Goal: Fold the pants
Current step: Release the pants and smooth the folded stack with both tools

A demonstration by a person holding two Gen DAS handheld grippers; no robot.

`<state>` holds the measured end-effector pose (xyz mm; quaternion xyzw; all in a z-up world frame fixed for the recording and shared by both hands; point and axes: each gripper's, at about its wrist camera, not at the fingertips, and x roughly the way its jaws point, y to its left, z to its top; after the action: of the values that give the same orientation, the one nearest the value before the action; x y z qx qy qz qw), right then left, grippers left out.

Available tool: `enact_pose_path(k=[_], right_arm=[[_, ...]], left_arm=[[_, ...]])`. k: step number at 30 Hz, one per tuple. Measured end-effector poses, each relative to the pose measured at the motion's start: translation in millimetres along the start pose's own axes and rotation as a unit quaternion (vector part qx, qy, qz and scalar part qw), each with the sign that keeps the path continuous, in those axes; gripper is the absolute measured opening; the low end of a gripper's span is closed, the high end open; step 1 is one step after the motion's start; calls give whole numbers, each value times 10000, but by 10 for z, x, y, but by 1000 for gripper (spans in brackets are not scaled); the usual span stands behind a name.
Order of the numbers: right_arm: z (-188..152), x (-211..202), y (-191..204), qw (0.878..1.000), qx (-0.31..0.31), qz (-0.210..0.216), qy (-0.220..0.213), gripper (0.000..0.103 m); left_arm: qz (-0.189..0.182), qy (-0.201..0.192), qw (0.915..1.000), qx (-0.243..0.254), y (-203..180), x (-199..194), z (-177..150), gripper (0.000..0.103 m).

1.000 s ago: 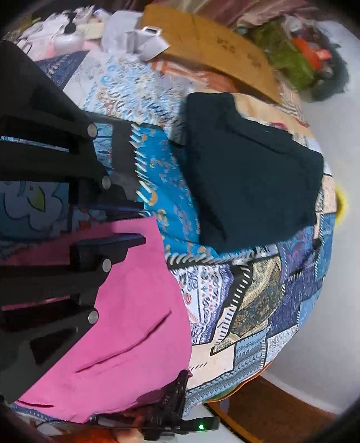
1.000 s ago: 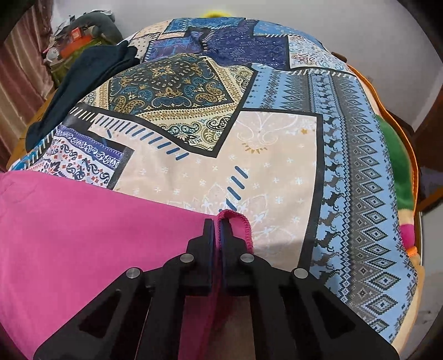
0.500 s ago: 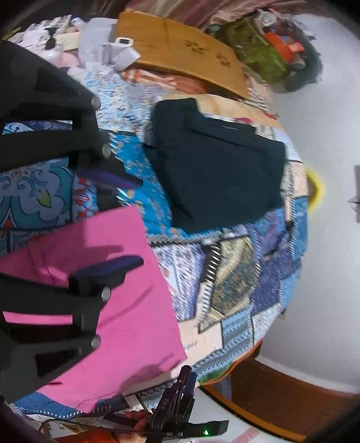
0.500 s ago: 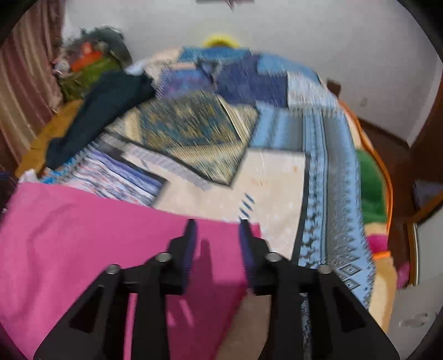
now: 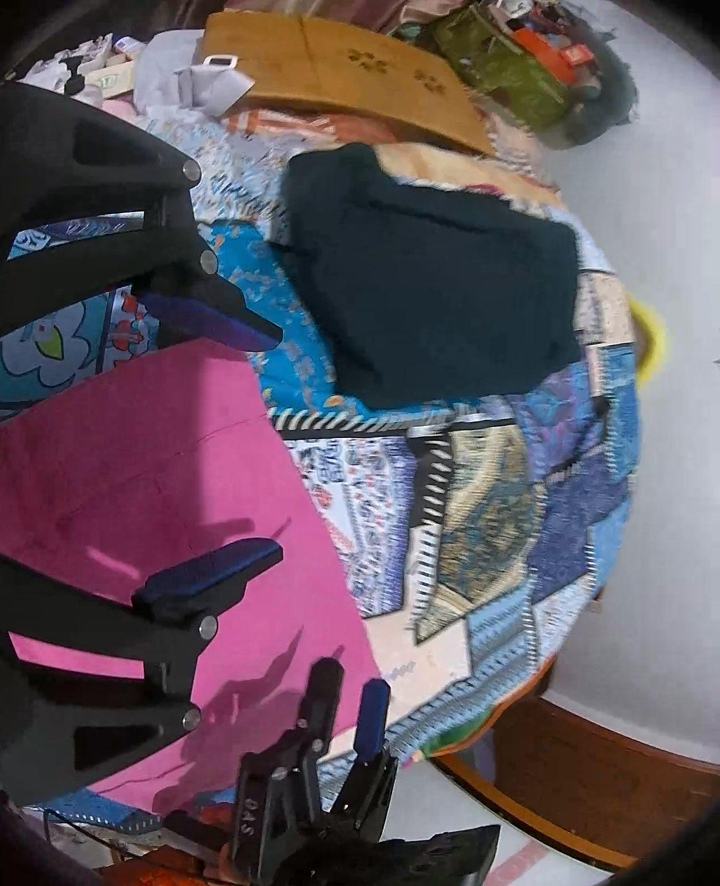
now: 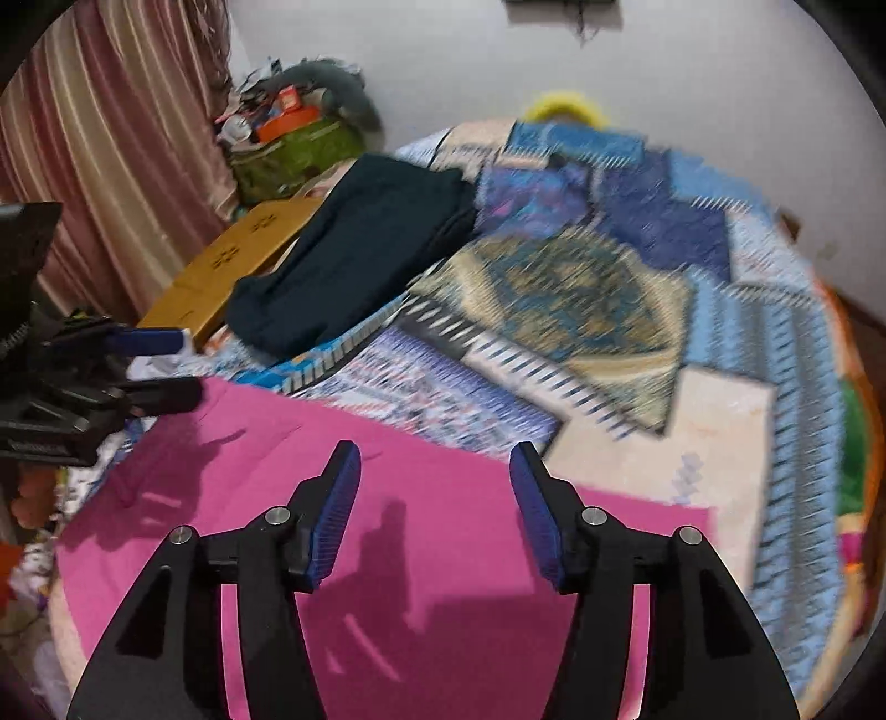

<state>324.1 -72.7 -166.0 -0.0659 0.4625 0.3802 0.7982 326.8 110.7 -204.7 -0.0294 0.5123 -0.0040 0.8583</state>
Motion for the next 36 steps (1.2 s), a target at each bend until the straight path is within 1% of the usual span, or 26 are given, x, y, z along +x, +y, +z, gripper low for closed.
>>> enact_pose_path(k=[2,3,4,5,6,8,9,12,16,20,24,30,31,34,36], right_arm=[[-38,142,20,9993,93,181,301,61],[-70,193,31,9989,92,195,428,63],[-110,260,47,9981,52,184,594,66],[-156,318,66,9971,-13,183,733,66],[-202,347,76,9967,-58,191,786,66],[-261,316,38,9976,14,185,673,74],[-279,303,11,9972,68,215,706,75],[-349,239,-72,9962,233,342,762,75],[-500,132,-49,9966,85,265,775,78],[-651,-24,-117,9965,332,249,724,79],[-821,-233,-151,9970,470,31,615,79],[-1133,-499,-239,9952,774,-152,575,79],[-1176,-531,-240,9949,811,-170,573,79],[-1317,-629,-267,9938,911,-293,564,79],[-1404,-689,-275,9932,975,-356,535,79]], left_arm=[[-7,201,9998,8,11,125,-46,70],[19,267,9996,46,9,174,-78,70],[34,258,9996,93,1,192,-101,72],[58,208,9997,144,-4,191,-130,74],[112,159,9996,204,-16,178,-152,76],[199,110,9993,294,-37,154,-187,79],[206,101,9992,323,-44,137,-210,80],[208,93,9993,309,-42,86,-256,80],[224,70,9993,283,-63,1,-324,81],[253,135,9990,344,-112,-70,-445,82],[396,20,9983,435,-162,-218,-591,82],[399,-71,9986,345,-162,-405,-780,82],[393,-80,9987,321,-157,-425,-805,83],[455,-191,9985,222,-131,-514,-902,93],[428,-221,9987,175,-116,-556,-976,93]])
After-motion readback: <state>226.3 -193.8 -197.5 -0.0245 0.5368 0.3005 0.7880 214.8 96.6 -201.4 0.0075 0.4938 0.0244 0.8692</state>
